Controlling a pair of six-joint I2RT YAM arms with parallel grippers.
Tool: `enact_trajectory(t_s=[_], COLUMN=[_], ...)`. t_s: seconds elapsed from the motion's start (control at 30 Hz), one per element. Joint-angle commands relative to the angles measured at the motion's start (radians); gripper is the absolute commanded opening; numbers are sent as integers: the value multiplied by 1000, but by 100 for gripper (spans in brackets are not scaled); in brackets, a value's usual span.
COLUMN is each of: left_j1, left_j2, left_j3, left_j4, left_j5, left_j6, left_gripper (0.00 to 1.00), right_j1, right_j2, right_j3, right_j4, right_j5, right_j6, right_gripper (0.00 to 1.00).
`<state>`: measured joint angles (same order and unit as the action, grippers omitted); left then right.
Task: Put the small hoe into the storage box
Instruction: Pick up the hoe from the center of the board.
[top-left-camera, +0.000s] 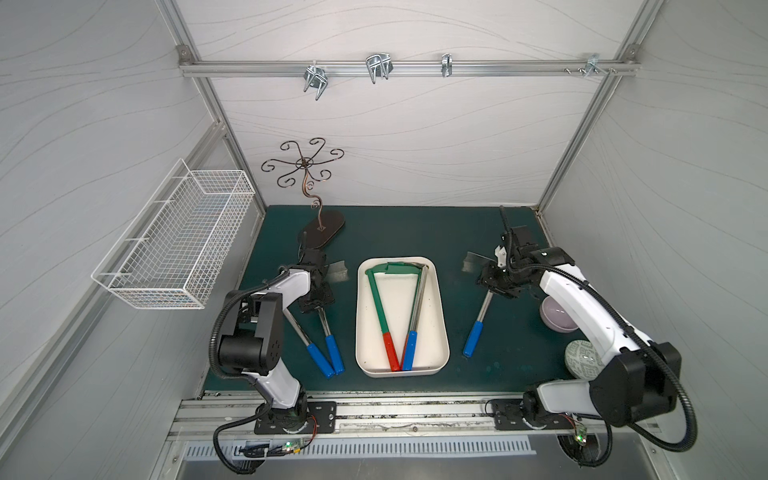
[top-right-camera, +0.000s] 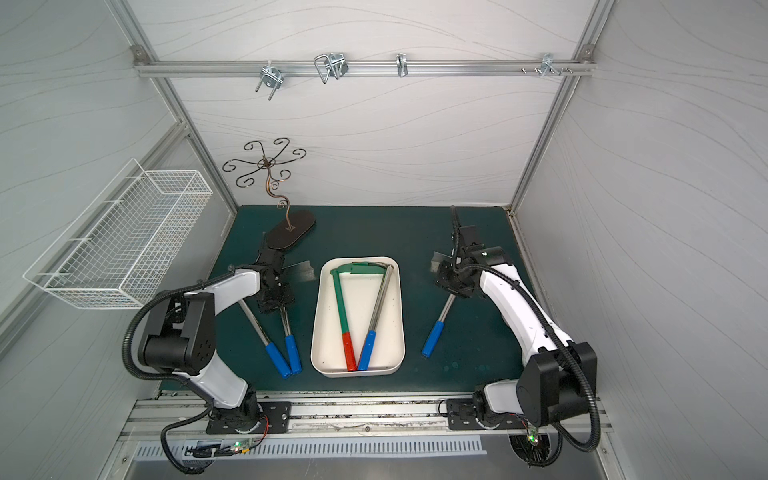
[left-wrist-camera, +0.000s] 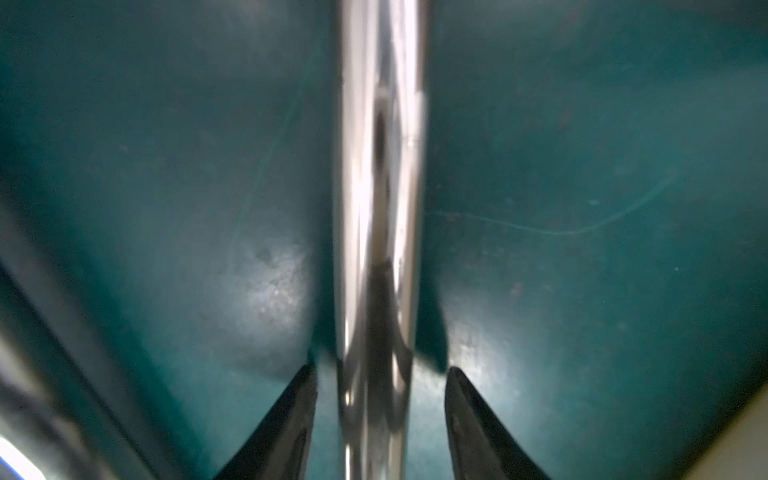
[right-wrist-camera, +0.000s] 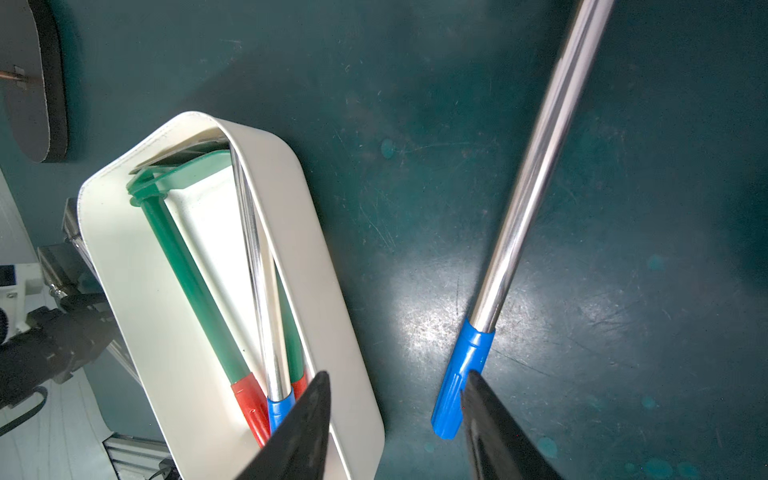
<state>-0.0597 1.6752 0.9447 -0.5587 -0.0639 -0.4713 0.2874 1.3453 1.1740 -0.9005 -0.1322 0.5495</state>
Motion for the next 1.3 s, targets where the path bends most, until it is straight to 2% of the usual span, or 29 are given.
enact_trajectory(t_s=[0.0, 0.37, 0.57, 0.73, 0.9, 1.07, 1.27], left_j1=[20, 39, 38, 40, 39, 37, 3], left_j2=[42, 69, 53, -29, -121, -202, -260], left_j3=[36, 43, 49, 53, 131, 213, 282], left_j4=[13, 17, 7, -8, -127, -234, -353], left_j5=[9, 51, 66, 130, 165, 213, 215], left_j6=[-3, 3, 16, 23, 53, 66, 63], left_gripper=[50, 39, 29, 17, 0, 0, 0], right_j1=[-5, -6, -5, -5, -4, -4, -4], right_j2=[-8, -9, -11, -28, -37, -33, -40], right_j3=[-8, -11, -8, -3, -2, 11, 10], right_j4=[6, 6, -8, -21, -12, -17, -27], right_j5=[-15, -22, -18, 6, 5, 13, 16], right_j6=[-13, -14, -20, -17, -3, -6, -8], right_gripper=[53, 52, 52, 50, 49, 49, 48])
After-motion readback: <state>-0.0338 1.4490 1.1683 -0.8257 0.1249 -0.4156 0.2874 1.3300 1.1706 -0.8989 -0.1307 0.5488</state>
